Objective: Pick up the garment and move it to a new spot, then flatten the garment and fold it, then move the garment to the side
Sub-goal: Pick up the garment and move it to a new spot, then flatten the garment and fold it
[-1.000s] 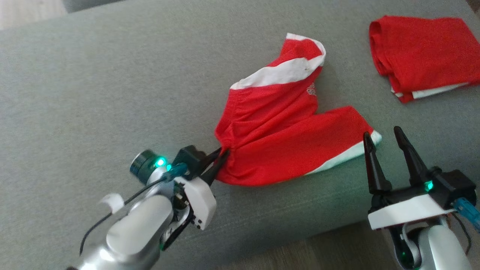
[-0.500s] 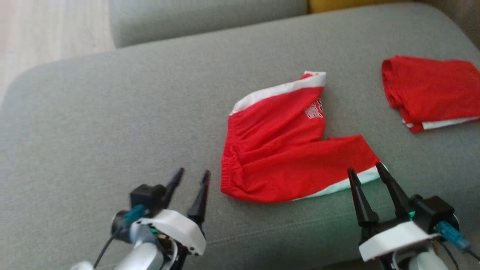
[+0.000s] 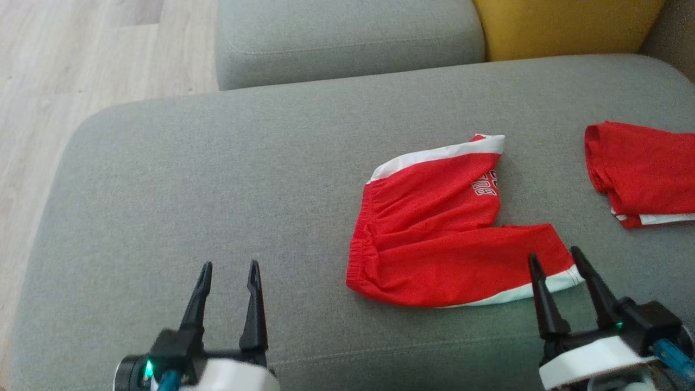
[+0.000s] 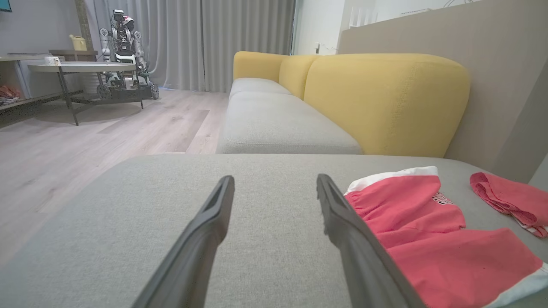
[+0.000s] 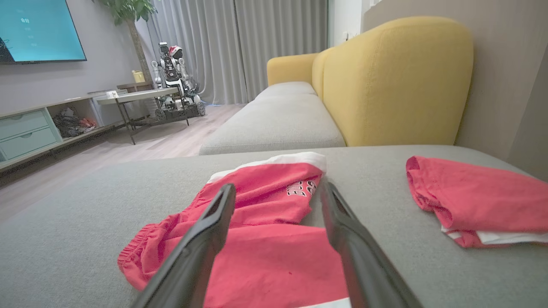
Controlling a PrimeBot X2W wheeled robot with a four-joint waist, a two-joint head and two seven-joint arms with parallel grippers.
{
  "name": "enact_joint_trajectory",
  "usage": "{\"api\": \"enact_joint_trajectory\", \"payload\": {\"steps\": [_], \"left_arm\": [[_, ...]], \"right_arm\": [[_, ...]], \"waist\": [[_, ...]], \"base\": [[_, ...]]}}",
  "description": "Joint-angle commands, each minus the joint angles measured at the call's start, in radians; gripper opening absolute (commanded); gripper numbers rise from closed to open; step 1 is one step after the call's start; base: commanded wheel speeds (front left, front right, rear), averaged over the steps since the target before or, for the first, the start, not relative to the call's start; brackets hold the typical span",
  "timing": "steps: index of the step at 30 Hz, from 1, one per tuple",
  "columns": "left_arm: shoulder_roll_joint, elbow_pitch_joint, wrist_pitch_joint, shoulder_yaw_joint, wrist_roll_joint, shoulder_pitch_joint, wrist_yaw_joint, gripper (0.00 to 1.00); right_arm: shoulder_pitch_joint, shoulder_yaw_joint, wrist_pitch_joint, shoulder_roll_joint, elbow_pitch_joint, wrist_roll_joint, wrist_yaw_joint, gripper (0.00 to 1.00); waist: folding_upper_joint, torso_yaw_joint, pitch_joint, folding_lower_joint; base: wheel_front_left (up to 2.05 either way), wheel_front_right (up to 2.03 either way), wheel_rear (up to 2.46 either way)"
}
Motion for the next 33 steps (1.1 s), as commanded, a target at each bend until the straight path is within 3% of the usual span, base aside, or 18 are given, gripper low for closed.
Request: {"api": "enact_joint_trajectory", "payload": {"steps": [1, 10, 27, 33], "left_arm": [[-0.005, -0.046, -0.012, 0.045, 0.022, -0.026, -0.009, 1.0], [-0.047, -0.052, -0.012, 0.087, 0.147, 0.064, -0.082, 1.0], [-0.105, 0.0, -0.012, 0.124, 0.197, 0.081, -0.192, 1.0], [-0.109, 0.048, -0.012, 0.114, 0.197, 0.077, -0.255, 1.0]], "right_arm": [[-0.019, 0.014, -0.009, -0.005, -0.043, -0.008, 0.0, 1.0], [0.027, 0.001, -0.009, 0.009, -0.037, -0.039, 0.0, 1.0], [0.017, -0.004, -0.009, 0.012, -0.024, -0.035, 0.0, 1.0], [0.023, -0.003, -0.009, 0.012, -0.024, -0.033, 0.0, 1.0]], "waist": [[-0.0001, 0.006, -0.004, 0.0001], [-0.0001, 0.034, -0.008, 0.0001], [-0.0001, 0.047, -0.008, 0.0001], [-0.0001, 0.049, -0.008, 0.0001]], "base": [[0.0, 0.0, 0.0], [0.0, 0.0, 0.0], [0.0, 0.0, 0.0], [0.0, 0.0, 0.0]]}}
